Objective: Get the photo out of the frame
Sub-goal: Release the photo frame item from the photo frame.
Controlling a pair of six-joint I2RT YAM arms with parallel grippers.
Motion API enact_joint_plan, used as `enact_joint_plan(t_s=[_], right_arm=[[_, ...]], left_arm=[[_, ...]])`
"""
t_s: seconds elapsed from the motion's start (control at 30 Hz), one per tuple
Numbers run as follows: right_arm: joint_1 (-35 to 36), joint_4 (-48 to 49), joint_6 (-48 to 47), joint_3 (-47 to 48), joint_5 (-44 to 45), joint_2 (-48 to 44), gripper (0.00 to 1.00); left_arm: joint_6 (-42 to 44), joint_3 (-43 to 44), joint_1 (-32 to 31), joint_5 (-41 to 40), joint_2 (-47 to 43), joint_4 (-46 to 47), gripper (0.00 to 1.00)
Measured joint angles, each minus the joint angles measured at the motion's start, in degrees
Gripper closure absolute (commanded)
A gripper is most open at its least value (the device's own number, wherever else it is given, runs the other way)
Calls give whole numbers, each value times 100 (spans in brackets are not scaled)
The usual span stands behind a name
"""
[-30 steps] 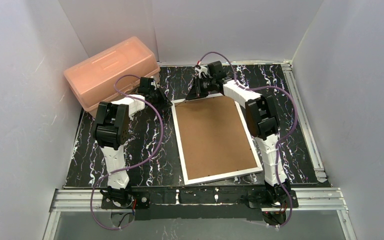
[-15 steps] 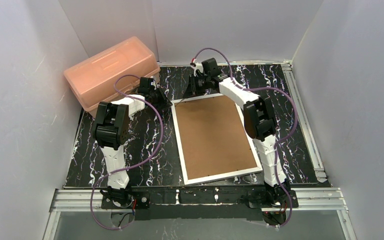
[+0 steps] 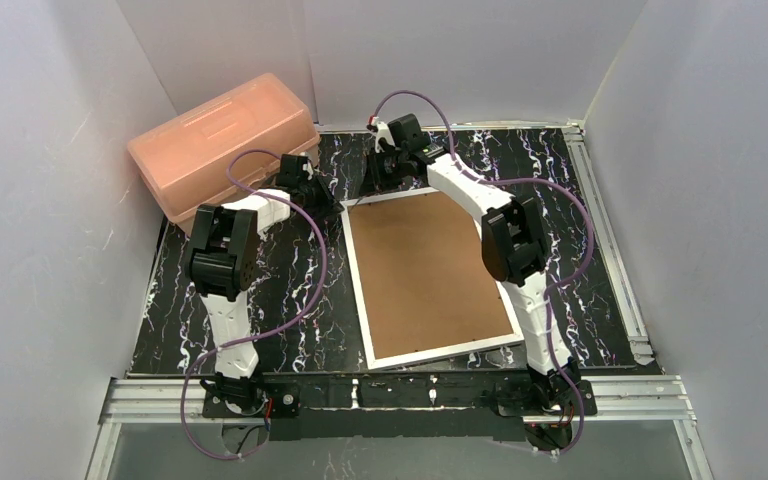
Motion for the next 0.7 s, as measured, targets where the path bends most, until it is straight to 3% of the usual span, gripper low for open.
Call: enact_joint_plan(t_s=[0.7], right_arm=[[544,-984,-673,638,1309,0,99]], left_arm=[[-170,98,-361,-881,-116,-367,93]])
